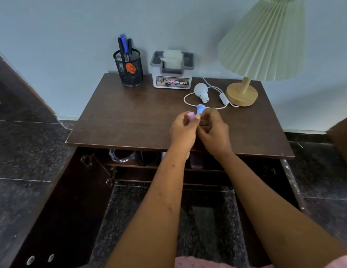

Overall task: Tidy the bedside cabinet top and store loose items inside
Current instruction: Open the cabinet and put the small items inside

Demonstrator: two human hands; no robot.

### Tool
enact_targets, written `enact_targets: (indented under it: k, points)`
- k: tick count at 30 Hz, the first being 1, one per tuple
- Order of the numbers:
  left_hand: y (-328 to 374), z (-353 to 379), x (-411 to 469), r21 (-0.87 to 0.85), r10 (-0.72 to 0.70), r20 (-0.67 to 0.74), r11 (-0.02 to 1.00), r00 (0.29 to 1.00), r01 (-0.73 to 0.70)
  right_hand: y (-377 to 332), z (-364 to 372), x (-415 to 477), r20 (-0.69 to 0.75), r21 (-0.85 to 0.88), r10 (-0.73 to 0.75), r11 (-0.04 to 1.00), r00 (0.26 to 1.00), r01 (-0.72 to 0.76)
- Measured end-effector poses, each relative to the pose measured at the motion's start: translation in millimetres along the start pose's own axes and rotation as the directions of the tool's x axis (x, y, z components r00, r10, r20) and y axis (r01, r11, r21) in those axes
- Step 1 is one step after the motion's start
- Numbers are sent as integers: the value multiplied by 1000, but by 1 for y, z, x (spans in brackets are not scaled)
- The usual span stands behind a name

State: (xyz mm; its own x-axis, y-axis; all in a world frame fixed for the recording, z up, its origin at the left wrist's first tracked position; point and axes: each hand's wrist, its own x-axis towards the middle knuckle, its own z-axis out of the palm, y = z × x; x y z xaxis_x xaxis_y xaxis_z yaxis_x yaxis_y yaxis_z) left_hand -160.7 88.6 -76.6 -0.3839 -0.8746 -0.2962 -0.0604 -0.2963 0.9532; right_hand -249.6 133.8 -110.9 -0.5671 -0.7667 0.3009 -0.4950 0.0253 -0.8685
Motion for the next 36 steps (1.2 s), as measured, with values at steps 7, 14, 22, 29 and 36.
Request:
enact_targets:
  k: [7, 14, 22, 29, 36]
  points:
    - [-4, -6, 10, -162, -23, -141, 987, 990, 0, 0, 1, 12, 13, 65, 103, 992, 995, -103]
    - [-13, -11, 15, -106, 23, -267, 993, 963, -53, 7, 28, 31, 138, -569, 67, 822, 988, 24]
    - [-13, -16, 18, -118, 42, -253, 990, 967, -74, 12, 23, 37, -30, -395, 21, 918, 999, -31]
    - [-17, -15, -12, -51, 76, -106, 995, 991, -82, -2, -2, 8, -175, 243, 323, 930, 930, -277]
    - [-31, -23, -47, 98, -69, 224, 994, 972, 47, -15, -46, -50, 274, 683, 534, 477, 800, -552]
